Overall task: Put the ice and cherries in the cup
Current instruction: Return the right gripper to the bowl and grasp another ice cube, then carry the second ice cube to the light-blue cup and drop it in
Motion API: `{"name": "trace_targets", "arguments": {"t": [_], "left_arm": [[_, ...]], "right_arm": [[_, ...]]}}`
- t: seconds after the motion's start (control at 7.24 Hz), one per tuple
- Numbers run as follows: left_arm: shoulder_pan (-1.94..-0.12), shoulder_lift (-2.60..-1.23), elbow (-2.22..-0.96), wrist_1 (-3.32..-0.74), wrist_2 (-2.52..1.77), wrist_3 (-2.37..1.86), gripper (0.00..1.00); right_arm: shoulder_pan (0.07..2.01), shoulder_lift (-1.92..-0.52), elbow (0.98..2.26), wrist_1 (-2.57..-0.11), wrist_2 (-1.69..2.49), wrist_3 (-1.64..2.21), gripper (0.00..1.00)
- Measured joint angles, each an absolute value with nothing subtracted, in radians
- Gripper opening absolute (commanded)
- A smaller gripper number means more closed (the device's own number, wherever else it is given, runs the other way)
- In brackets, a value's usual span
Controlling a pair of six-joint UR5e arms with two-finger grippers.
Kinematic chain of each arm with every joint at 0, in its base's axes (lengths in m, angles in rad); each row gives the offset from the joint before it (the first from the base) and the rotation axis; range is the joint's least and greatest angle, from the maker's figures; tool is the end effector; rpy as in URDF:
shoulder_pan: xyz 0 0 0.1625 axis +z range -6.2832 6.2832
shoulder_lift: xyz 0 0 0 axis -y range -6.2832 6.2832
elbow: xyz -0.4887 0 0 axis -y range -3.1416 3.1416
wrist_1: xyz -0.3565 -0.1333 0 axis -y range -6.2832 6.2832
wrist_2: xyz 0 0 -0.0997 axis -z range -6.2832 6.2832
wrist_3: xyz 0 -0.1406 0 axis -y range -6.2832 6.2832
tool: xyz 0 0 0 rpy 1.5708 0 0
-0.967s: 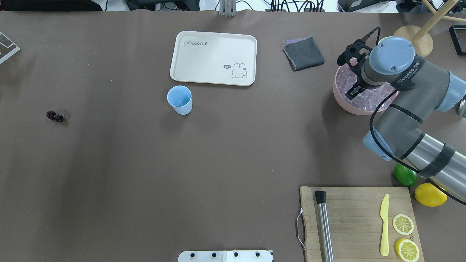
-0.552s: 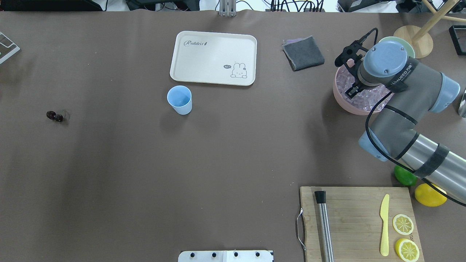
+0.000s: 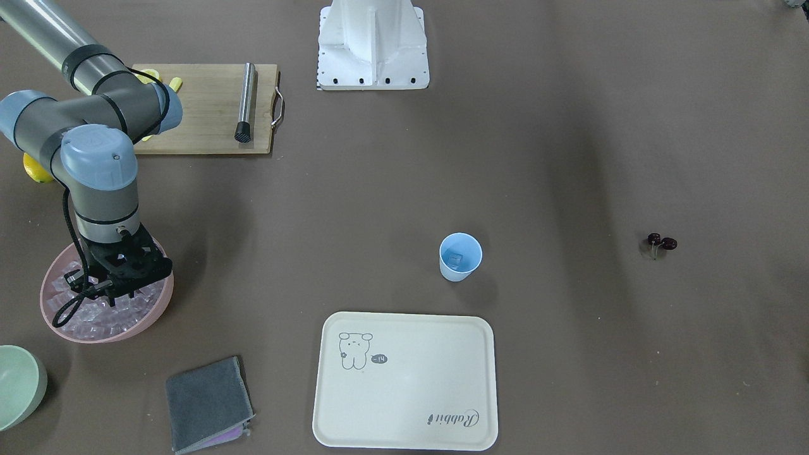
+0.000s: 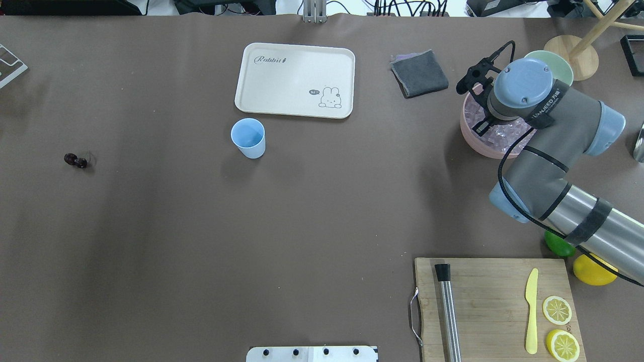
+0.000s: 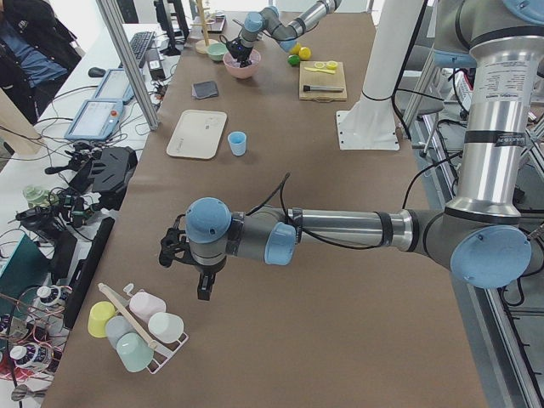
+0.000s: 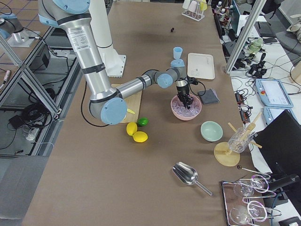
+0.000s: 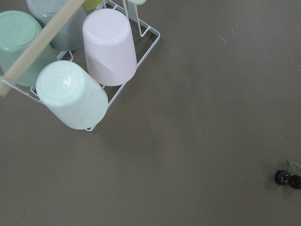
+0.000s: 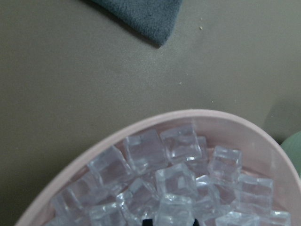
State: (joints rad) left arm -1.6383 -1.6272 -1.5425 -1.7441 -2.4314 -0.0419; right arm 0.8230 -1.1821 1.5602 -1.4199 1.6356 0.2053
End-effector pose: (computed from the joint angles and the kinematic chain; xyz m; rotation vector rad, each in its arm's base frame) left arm -0.0604 -0.4970 0.7103 0.1997 0.8549 -0.0156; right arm -0.3669 -0.5782 0.5540 0.4466 -0.3027 -0.5466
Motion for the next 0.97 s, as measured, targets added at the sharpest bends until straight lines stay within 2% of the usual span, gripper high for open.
{"name": "trace_targets", "arguments": {"t": [0.28, 0.55, 0.83, 0.97], "left_arm": [[-1.638, -1.625, -1.542, -1.744, -2.431, -0.042, 0.98], [-1.638, -1.625, -1.542, -1.744, -2.431, -0.042, 0.98], [-1.638, -1.627, -1.544, -1.744, -2.431, -0.043, 0.98], [-1.638, -1.628, -1.544, -1.744, -2.431, -0.043, 0.98]], "right_arm": [[0.846, -1.173, 1.579, -1.436, 1.653, 0.197, 0.20], [0.898, -1.119, 1.658, -1.546, 1.753, 0.189, 0.19], [0.825, -0.967, 1.672, -1.657, 1.802, 0.378, 0.19], [0.734, -0.822, 1.613, -1.737, 1.762, 0.533, 0.19]]}}
